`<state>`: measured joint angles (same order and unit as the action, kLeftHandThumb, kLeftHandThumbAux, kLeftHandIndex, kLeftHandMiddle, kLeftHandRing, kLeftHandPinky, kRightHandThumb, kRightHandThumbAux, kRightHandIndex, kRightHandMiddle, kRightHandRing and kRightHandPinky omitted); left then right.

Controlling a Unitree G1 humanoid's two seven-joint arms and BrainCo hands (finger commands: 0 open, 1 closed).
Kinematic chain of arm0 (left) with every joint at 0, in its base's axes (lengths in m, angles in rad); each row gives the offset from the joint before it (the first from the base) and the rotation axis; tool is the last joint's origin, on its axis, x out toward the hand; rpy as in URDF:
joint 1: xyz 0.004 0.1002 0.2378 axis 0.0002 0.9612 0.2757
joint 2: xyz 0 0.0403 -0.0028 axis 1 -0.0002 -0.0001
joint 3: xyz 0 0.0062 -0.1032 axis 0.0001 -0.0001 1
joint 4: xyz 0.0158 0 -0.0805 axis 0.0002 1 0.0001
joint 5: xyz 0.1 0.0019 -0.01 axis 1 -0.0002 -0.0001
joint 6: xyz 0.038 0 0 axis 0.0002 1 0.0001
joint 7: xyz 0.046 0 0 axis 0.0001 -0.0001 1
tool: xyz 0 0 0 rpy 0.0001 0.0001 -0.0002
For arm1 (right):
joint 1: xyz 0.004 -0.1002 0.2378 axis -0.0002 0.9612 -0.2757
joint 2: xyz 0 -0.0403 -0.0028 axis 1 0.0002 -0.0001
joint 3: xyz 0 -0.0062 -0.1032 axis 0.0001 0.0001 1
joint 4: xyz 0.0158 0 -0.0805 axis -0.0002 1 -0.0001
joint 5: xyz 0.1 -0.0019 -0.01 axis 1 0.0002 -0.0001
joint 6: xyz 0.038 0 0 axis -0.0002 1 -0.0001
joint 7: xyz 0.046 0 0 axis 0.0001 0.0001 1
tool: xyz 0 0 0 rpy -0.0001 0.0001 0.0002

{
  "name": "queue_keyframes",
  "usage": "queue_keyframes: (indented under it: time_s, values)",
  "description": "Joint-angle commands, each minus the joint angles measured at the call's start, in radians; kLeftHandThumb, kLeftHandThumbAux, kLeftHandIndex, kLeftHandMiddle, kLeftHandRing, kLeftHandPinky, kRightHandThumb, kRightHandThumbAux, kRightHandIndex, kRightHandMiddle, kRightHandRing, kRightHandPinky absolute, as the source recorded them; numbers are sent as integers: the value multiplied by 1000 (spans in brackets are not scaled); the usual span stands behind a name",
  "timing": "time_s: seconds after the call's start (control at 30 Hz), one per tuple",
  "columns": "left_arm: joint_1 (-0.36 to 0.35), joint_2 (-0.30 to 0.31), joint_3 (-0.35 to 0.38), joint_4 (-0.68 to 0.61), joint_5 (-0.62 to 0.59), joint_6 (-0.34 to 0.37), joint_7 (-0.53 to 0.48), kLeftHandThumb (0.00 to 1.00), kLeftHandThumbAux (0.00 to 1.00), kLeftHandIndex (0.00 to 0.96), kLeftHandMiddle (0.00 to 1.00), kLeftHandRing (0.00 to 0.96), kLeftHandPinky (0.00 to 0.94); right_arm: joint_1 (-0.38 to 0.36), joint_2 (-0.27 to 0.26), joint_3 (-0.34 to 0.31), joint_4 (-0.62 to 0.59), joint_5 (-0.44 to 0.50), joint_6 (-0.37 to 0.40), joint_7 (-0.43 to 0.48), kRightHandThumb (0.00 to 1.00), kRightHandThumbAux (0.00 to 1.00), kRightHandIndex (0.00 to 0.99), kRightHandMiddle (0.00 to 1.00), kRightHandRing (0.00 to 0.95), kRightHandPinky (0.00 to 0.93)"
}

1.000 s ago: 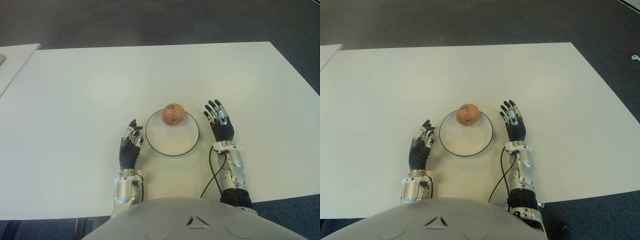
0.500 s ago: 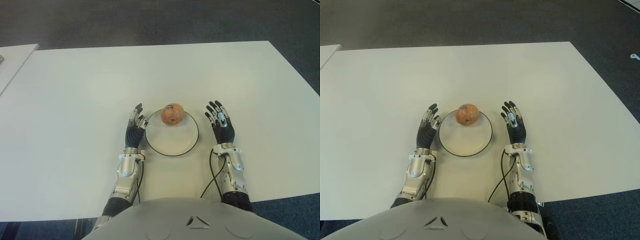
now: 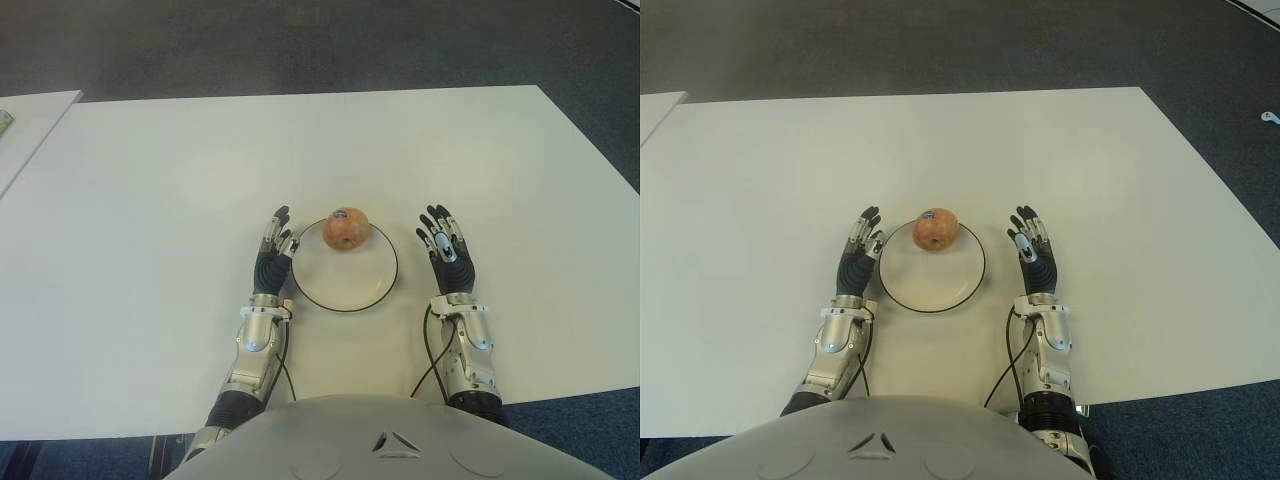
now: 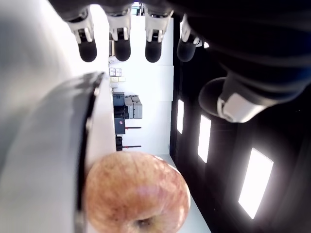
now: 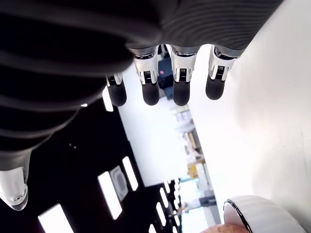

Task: Put the apples into the plate.

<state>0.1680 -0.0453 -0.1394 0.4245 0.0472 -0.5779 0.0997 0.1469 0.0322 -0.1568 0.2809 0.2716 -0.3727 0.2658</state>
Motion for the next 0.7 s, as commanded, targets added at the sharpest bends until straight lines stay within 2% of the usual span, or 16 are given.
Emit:
queue_keyframes:
  time_s: [0.03,0.5,0.7]
  values:
    - [42,5,5,86,5,41,-27,82,446,0,0,0,0,55,5,-5,50,-11,23,-16,109,510,102,125,79,72]
    - [70,-15,-1,78,9,20,-32,69,503,10,0,0,0,69,-7,-13,34,0,40,-22,114,495,120,162,107,100]
    - [83,-32,-9,83,6,-8,-29,60,514,18,0,0,0,62,-23,-21,43,18,43,-3,124,506,125,163,107,82]
